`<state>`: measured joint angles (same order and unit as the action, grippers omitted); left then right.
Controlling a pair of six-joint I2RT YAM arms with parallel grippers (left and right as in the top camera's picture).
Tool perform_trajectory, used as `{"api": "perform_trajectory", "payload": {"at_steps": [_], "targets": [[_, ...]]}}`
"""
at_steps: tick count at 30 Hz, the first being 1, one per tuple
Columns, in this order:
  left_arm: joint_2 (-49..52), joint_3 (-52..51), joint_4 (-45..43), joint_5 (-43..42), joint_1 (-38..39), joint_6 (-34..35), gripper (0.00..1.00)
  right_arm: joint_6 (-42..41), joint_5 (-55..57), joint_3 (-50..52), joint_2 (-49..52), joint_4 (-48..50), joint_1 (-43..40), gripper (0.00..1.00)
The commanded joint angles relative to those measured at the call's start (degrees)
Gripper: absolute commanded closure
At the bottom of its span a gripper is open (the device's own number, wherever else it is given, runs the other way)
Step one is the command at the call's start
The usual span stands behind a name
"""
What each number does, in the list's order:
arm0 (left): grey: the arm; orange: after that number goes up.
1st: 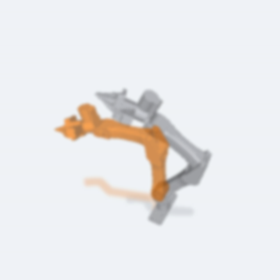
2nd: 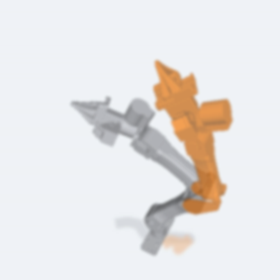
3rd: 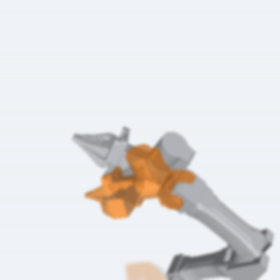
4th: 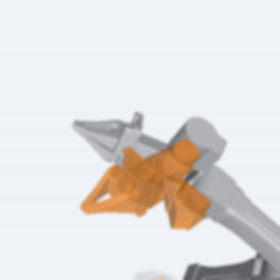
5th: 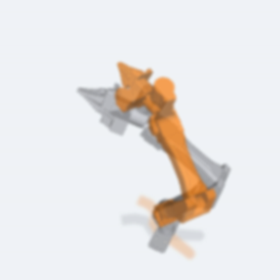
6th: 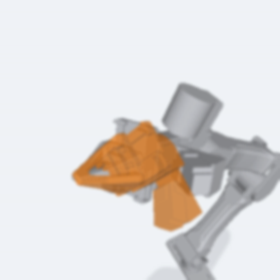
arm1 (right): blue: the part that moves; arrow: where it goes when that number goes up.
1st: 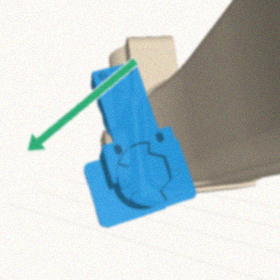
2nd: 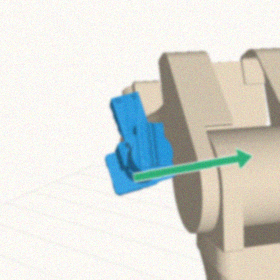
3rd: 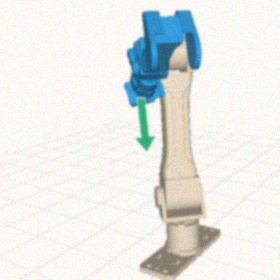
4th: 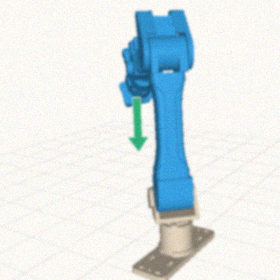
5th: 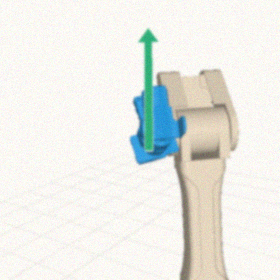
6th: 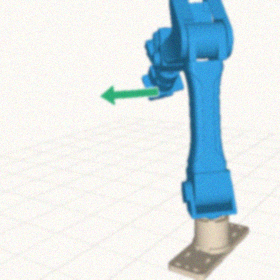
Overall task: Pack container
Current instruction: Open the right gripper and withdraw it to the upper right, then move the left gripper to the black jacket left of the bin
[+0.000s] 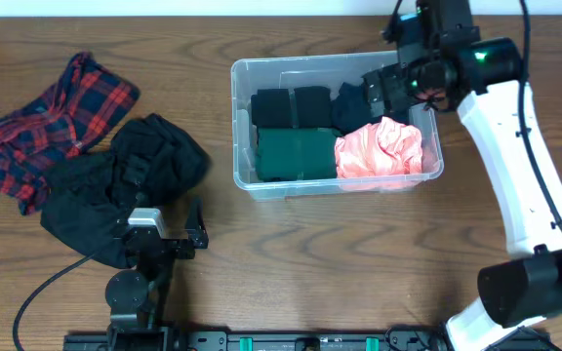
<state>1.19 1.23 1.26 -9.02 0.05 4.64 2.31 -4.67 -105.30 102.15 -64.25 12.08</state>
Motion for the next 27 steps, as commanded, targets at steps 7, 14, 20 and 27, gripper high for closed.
{"api": "perform_trajectory", "payload": {"at_steps": [7,14,20,27], "targets": [[0.15,-1.01,1.92,-0.42,-0.26,0.11,0.02,-12.98,3.21,-0.35,-0.55,-2.91,-14.60,0.01],[0.15,-1.01,1.51,-0.48,-0.26,0.17,0.02,-12.98,5.77,-0.35,-0.55,-4.57,-24.13,0.01],[0.17,1.25,2.43,-4.83,-0.26,0.61,0.02,-12.98,5.75,-0.35,-0.55,-5.29,-27.87,0.01],[7.72,16.76,15.28,-1.31,-0.26,0.55,0.02,-12.98,5.75,-0.35,-0.55,-5.27,-28.39,0.01]]}}
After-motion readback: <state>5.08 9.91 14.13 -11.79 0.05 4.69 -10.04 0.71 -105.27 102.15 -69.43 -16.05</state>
